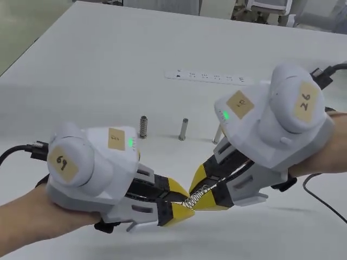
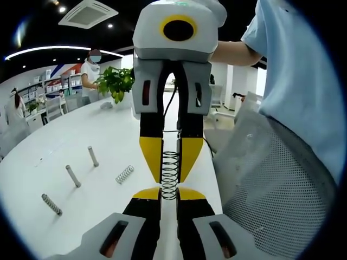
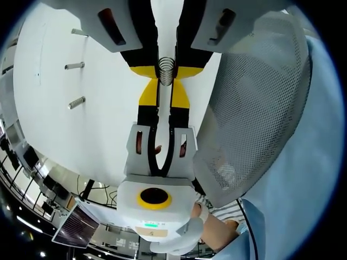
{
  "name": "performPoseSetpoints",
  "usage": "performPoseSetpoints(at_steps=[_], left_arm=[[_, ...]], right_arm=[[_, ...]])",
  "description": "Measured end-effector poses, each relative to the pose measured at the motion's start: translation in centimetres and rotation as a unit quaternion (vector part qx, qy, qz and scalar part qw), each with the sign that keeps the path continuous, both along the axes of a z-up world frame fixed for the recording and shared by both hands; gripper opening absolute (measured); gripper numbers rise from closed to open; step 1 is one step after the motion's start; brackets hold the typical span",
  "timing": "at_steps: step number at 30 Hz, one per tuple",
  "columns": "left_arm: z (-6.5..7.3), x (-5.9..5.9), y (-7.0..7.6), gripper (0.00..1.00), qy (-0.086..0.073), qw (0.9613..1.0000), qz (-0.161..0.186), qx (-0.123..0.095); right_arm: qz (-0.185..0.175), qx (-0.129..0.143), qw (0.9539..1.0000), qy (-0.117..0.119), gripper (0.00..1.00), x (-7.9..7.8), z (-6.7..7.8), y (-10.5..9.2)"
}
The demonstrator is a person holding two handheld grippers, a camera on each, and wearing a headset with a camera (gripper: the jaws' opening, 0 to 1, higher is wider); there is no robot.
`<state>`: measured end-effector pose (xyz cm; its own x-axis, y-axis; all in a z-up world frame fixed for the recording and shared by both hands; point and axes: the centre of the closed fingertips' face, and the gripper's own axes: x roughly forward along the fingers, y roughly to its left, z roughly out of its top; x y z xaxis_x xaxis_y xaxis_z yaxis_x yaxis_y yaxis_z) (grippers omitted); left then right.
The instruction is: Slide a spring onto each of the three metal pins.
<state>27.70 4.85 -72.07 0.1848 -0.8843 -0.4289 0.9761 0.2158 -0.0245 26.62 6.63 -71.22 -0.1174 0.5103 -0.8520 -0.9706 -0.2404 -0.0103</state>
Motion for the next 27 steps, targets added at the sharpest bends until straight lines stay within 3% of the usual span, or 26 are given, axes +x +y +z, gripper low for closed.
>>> performPoseSetpoints(at_steps=[5, 12, 15, 23, 27], left_arm=[[0.0, 0.1, 0.1, 0.04, 0.002, 1.0000, 0.004, -0.003], [-0.3, 0.4, 0.6, 0.16, 0.008, 0.9997, 0.023, -0.006], [-0.7, 0.9, 1.1, 0.32, 0.000, 0.9991, 0.042, -0.001], [-1.4, 1.9, 3.0, 0.59, 0.009, 0.9951, 0.099, 0.002], [-1.6, 3.0, 4.4, 0.76, 0.014, 0.9888, 0.149, 0.001]], right_arm=[[0.001, -0.001, 1.0000, 0.001, 0.08, 0.0, -0.1, 0.0], [0.002, -0.004, 1.0000, 0.002, 0.08, 0.1, -0.2, 0.0], [0.001, -0.005, 1.0000, 0.001, 0.08, 0.2, -0.3, -0.1], [-0.002, -0.007, 1.0000, 0.000, 0.08, 0.4, -0.3, -0.3], [-0.004, -0.009, 0.9999, 0.000, 0.08, 0.6, -0.4, -0.6]])
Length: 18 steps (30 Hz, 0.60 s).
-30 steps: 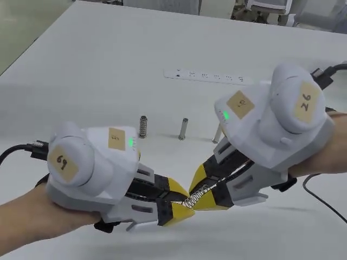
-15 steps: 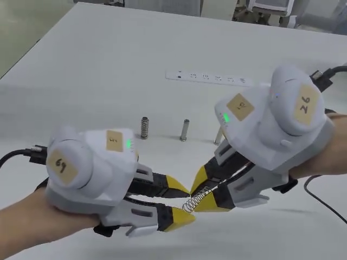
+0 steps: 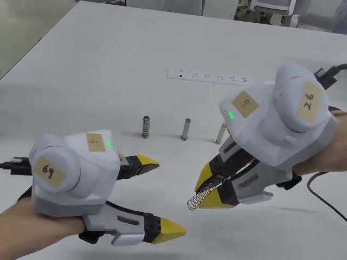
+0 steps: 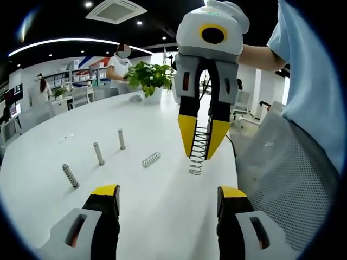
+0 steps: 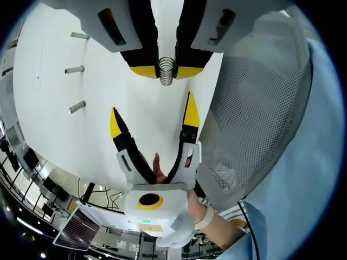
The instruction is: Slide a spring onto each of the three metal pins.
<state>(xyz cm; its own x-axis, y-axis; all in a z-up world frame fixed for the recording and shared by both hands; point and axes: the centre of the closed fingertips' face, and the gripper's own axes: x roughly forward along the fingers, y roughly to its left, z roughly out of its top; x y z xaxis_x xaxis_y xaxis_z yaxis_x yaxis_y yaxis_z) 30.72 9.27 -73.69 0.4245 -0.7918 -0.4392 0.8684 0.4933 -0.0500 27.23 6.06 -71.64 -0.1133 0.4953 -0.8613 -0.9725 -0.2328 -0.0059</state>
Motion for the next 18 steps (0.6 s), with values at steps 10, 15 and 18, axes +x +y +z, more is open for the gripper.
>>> performPoseSetpoints(at_steps=[10, 15, 18], left_arm=[[0.2, 1.5, 2.6, 0.98, 0.004, 0.9974, 0.071, -0.010], [0.5, 1.9, 3.5, 0.98, 0.000, 0.9954, 0.094, -0.017], [0.5, 2.0, 4.1, 0.98, 0.002, 0.9943, 0.105, -0.018]], right_arm=[[-0.001, -0.005, 1.0000, -0.001, 0.08, 0.2, -0.2, -0.5], [-0.002, -0.007, 1.0000, 0.000, 0.08, 0.4, -0.2, -0.8], [-0.004, -0.009, 1.0000, -0.001, 0.08, 0.8, -0.3, -0.9]])
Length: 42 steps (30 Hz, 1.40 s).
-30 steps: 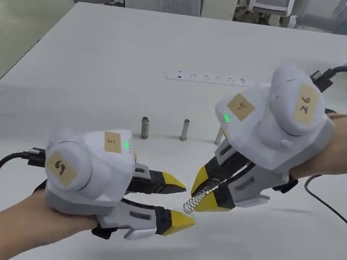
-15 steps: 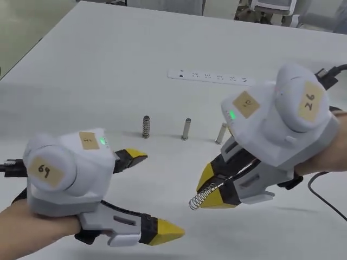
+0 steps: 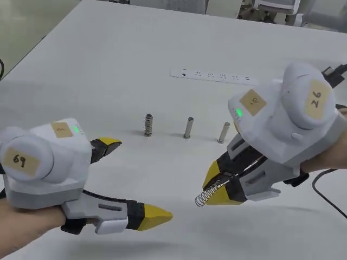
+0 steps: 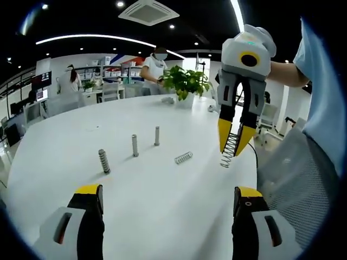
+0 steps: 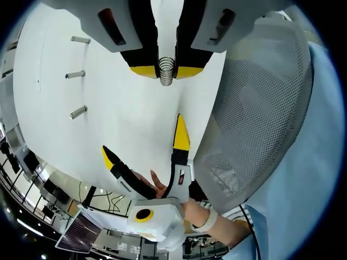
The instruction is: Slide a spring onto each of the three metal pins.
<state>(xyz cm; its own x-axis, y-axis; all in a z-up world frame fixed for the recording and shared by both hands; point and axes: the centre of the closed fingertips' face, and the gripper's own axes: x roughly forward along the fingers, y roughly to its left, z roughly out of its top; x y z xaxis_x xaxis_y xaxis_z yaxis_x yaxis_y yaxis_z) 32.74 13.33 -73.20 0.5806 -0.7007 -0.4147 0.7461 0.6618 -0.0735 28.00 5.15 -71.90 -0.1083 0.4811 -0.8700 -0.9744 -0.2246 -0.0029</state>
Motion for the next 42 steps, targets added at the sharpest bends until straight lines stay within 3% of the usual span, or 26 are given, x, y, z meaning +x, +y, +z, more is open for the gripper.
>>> performPoseSetpoints(at_steps=[8, 23, 42], left_arm=[[0.1, 0.2, 1.1, 0.97, -0.005, 0.9998, 0.020, -0.002], [0.1, 0.7, 1.6, 0.95, -0.011, 0.9996, 0.026, 0.002], [-1.0, 1.0, 1.6, 0.94, -0.002, 0.9997, 0.026, 0.001]], right_arm=[[-0.005, -0.012, 0.9999, -0.008, 0.08, 2.3, 0.2, -0.5], [-0.014, -0.031, 0.9990, -0.030, 0.08, 7.9, 1.0, -0.7], [-0.009, -0.062, 0.9967, -0.052, 0.08, 13.9, 1.6, -0.6]])
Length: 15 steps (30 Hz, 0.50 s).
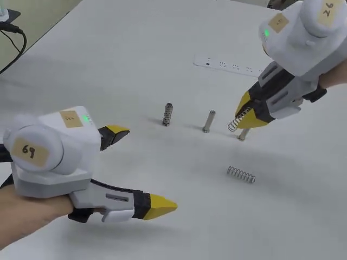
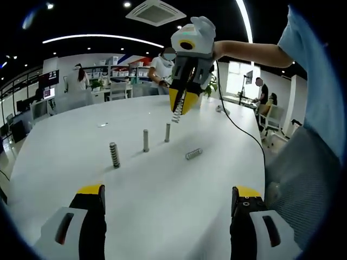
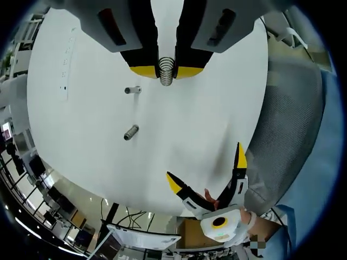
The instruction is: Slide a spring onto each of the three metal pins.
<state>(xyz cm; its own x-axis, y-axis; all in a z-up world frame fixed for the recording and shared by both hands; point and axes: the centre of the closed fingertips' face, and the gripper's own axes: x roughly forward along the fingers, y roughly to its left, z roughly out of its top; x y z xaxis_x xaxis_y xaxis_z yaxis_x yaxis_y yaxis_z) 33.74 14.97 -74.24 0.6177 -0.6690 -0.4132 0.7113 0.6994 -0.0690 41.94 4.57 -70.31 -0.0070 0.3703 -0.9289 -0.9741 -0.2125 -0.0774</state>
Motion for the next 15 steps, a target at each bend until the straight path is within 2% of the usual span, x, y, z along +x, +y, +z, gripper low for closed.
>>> performPoseSetpoints(at_steps=[9, 15], left_arm=[[-0.3, 0.2, 0.4, 0.93, 0.002, 1.0000, 0.008, -0.002], [-0.3, 0.4, 0.6, 0.93, 0.002, 0.9999, 0.013, -0.004]], right_arm=[[0.010, -0.018, 0.9997, -0.012, 0.08, 2.5, 0.1, 0.6], [0.018, -0.025, 0.9994, -0.015, 0.08, 3.5, -0.3, 1.3]])
